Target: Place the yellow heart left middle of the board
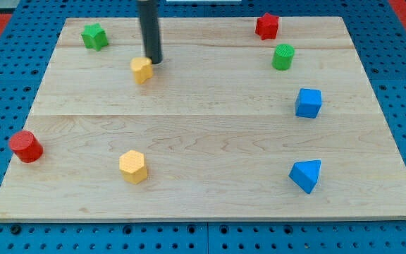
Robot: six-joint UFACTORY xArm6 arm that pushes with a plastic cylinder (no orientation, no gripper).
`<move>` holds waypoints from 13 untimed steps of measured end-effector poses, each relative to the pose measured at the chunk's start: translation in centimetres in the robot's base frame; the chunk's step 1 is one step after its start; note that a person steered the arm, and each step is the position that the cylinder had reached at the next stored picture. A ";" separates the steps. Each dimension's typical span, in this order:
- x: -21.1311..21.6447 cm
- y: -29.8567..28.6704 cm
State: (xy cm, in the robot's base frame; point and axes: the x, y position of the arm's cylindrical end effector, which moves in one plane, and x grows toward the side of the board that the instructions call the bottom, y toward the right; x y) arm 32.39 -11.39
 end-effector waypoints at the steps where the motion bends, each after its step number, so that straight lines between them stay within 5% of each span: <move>1: 3.7 -2.8; 3: 9.8 -0.6; 4: 9.7 -6.1; 7: 8.0 -1.4; 11: 4.7 -12.9; 13: 5.0 -4.8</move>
